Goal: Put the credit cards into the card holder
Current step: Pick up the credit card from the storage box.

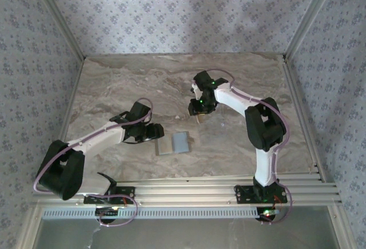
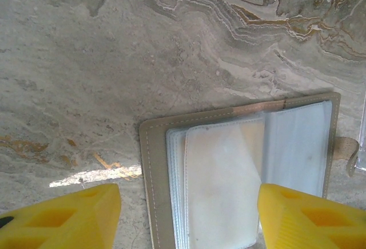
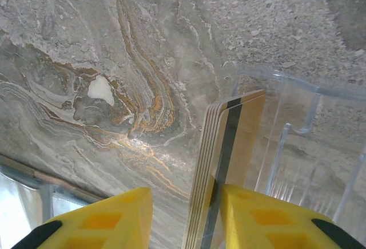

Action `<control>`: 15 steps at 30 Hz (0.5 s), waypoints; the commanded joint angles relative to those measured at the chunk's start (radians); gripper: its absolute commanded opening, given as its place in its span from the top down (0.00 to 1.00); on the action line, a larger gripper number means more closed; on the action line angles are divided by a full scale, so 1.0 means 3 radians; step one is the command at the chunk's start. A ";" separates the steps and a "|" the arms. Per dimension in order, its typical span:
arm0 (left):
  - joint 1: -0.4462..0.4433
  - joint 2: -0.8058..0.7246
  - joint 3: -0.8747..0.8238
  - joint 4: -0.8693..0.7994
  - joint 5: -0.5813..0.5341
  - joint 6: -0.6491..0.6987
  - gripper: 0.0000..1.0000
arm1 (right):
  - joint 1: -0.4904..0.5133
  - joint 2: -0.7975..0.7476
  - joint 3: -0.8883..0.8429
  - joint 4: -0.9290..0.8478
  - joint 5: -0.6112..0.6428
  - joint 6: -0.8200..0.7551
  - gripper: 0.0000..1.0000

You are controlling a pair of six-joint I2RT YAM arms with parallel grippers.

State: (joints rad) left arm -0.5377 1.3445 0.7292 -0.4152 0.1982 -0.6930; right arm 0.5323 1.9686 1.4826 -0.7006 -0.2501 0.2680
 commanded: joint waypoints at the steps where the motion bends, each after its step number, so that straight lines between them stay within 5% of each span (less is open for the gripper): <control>1: 0.0030 0.0023 -0.0043 0.0029 0.0055 -0.0032 0.36 | 0.0019 0.0095 0.0045 -0.0082 -0.0054 -0.0079 0.62; 15: 0.0056 0.0038 -0.0079 0.0050 0.0048 -0.0036 0.36 | -0.0065 -0.0007 -0.0079 0.0082 -0.0522 -0.0073 0.65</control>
State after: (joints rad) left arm -0.5293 1.3445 0.7143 -0.4072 0.1986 -0.6933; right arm 0.5266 1.9823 1.4757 -0.6830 -0.3489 0.2607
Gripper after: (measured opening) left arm 0.644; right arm 0.347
